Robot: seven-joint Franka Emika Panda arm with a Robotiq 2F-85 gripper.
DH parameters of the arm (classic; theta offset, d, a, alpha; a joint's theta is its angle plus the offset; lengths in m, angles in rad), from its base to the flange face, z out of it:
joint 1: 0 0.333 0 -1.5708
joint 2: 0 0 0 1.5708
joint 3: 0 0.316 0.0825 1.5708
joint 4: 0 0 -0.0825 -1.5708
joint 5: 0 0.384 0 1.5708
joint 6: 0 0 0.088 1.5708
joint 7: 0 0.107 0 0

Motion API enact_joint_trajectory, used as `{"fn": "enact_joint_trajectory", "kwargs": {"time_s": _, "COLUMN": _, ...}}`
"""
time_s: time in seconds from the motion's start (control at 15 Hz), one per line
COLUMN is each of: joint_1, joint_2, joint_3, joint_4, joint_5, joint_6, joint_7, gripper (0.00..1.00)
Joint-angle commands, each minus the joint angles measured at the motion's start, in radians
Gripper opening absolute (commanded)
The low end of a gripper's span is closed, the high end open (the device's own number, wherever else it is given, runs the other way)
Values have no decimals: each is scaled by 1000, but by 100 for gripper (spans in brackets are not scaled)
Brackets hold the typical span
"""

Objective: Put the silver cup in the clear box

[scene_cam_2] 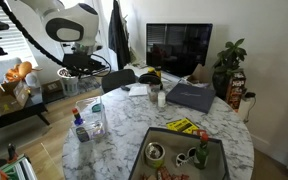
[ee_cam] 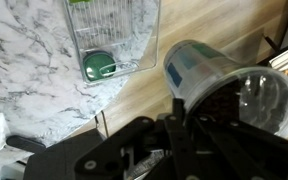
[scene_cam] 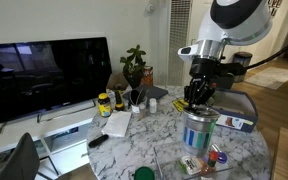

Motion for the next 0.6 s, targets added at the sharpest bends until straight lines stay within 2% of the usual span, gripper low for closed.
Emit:
{"fn": "enact_joint_trajectory", "kwargs": {"time_s": 0.0, "joint_1": 101, "joint_2": 63, "joint_3": -84, "joint_4": 19, "joint_5": -28, "joint_6": 60, "joint_7": -1, "gripper": 1}}
{"fn": "enact_joint_trajectory", "kwargs": {"time_s": 0.27, "joint_1": 146, "joint_2": 178, "joint_3": -113, "joint_4": 44, "joint_5": -50, "joint_6": 143, "joint_7": 7, "gripper": 1}}
{"fn": "enact_joint_trajectory", "kwargs": {"time_s": 0.53, "joint_1": 158, "joint_2": 294, "joint_3": -122, "joint_4": 85, "joint_5": -76, "joint_6": 213, "joint_7": 7, "gripper": 1}}
